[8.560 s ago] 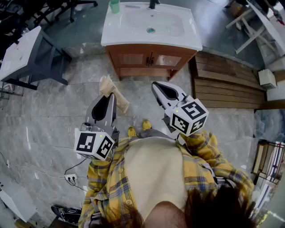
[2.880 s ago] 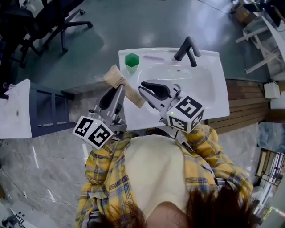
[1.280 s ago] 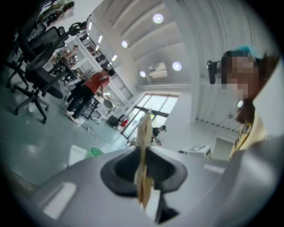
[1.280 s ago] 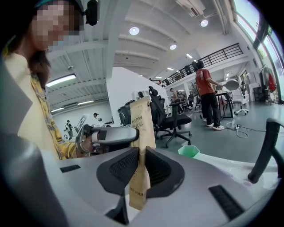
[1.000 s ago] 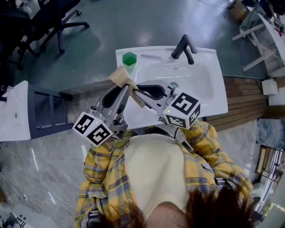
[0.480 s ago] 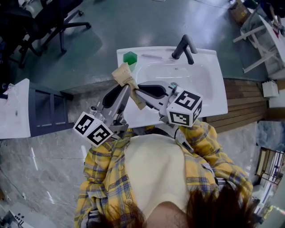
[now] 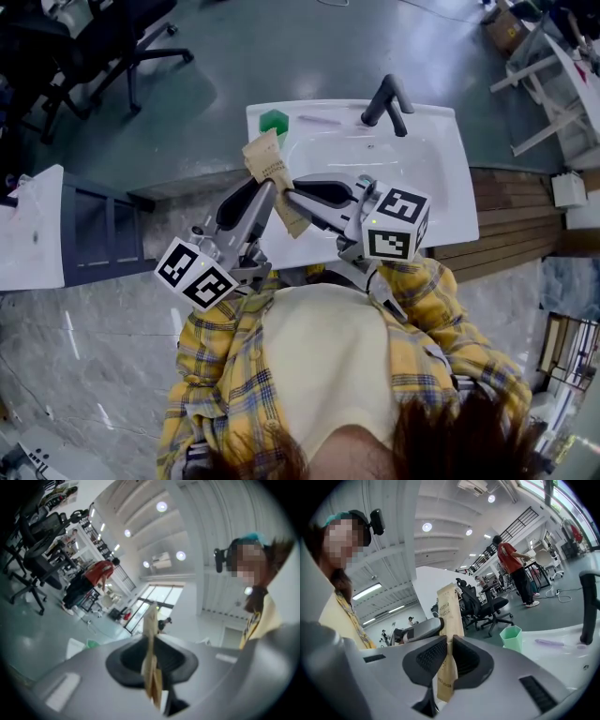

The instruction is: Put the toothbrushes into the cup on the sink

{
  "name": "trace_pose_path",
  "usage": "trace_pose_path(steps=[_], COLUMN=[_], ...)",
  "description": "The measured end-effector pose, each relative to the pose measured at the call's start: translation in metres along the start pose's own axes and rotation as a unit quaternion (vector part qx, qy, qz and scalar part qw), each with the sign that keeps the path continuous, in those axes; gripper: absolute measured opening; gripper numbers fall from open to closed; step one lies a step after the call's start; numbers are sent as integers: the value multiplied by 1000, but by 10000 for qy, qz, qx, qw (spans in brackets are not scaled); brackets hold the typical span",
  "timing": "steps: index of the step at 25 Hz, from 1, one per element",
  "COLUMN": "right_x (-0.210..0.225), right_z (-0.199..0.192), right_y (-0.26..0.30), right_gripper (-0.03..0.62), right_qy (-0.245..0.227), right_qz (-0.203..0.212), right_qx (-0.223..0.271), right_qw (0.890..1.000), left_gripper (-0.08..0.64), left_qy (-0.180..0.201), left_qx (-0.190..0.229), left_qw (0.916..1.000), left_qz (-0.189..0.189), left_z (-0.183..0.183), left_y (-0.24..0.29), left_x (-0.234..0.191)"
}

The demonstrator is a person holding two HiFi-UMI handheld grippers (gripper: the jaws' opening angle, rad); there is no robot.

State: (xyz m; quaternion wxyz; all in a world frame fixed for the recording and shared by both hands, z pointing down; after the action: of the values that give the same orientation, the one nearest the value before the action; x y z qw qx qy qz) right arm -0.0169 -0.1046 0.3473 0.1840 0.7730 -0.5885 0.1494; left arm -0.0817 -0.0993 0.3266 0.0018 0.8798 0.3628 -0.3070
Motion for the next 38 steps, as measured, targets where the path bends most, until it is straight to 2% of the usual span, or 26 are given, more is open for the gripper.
trace_pose_path(steps=[8,19,26,32,38], right_x=[-2,-7,-6,2,6], right_z=[0,0,0,6,6], right_y=[-2,-2,-2,-6,-8], right_gripper=[43,43,43,43,43], right_qy=[504,717,663,747,674], right_qz=[339,707,525,231,116], right_qx=[78,20,60,334,329], right_qw=[9981,9949,9964,9964,9971], left_gripper=[43,46,46,43,36], left_qy=[-58,-118,-111,-5,33], left_qx=[56,99,108,141,164], left_qw=[9999,9991,9993,9996,9998], left_qz=[-112,-403,-343,-229,-136], left_z=[1,4,2,2,3], left_y=[-2,-7,-8,-9,-11], left_x=[4,9,8,7,5])
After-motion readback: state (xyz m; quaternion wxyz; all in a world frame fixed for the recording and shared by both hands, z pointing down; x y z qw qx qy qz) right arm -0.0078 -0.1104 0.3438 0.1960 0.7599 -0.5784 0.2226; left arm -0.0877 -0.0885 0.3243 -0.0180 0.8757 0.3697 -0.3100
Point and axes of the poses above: the fingertips, and each gripper's own axes: y forward along the fingers, x to its right, z out of its top, the point moved 2 cm from there along -y, backward along the fingers, and after that the axes turned 3 degrees about x, right-handed, at the moved point
